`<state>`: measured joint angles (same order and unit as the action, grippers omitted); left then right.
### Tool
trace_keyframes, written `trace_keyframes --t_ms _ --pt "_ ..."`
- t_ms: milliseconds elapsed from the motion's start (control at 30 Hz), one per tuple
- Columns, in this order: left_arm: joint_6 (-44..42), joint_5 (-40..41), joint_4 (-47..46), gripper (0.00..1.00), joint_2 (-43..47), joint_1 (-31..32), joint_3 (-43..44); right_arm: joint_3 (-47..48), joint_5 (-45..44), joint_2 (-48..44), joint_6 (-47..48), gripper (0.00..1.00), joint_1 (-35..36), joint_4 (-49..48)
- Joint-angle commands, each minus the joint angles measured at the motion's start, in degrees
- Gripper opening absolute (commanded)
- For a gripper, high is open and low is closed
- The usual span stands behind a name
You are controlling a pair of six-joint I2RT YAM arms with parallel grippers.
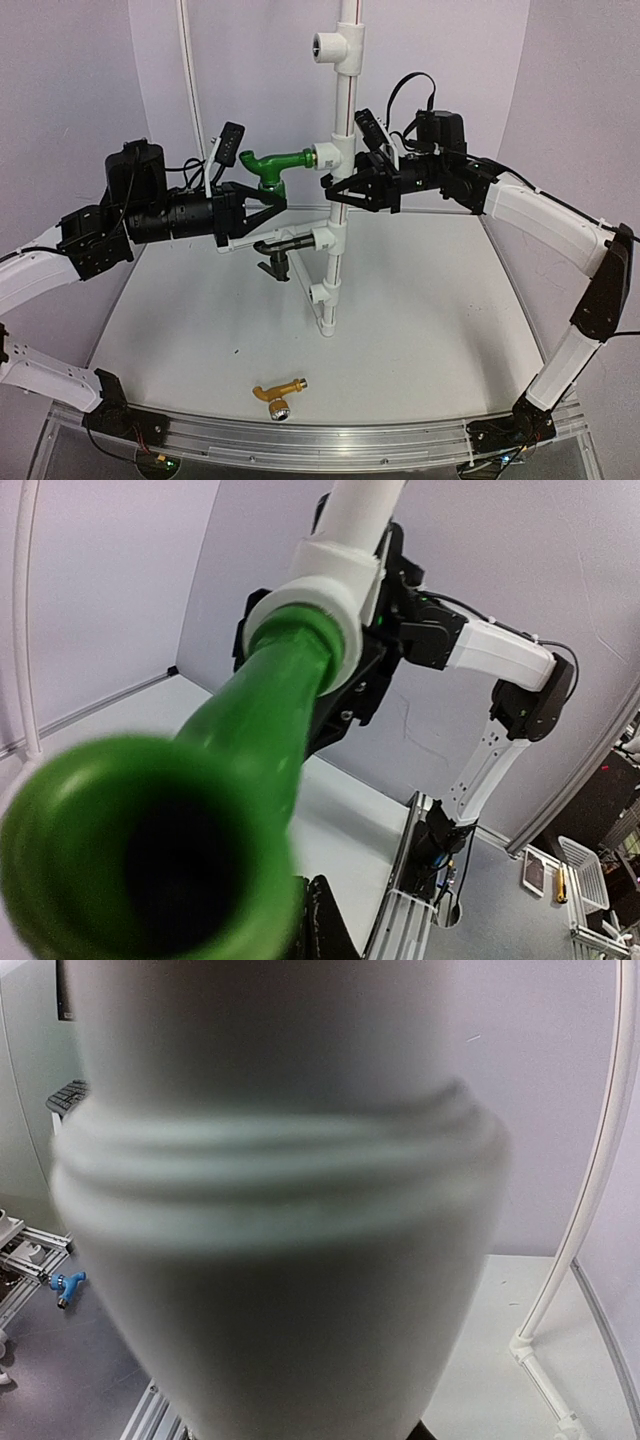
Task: Install the water faucets
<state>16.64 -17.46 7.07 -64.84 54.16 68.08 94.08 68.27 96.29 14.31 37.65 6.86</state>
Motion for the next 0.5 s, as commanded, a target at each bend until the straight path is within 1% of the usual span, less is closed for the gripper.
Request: trace_keyframes --t_ms 0,300,467 --pt "1.28 4.26 -5.09 0.00 2.13 -1.09 -2.41 0.29 -0.82 0.57 -9.65 0.00 0.15 7.58" --pt "3.81 3.75 -10.31 0.00 2.77 -5.34 -4.20 -0.02 0.02 0.31 -9.73 0.00 0.15 7.63" --pt "4.30 2.93 -11.02 0.00 2.60 -7.48 -3.42 -0.38 0.91 0.38 -9.56 0.00 0.16 7.62"
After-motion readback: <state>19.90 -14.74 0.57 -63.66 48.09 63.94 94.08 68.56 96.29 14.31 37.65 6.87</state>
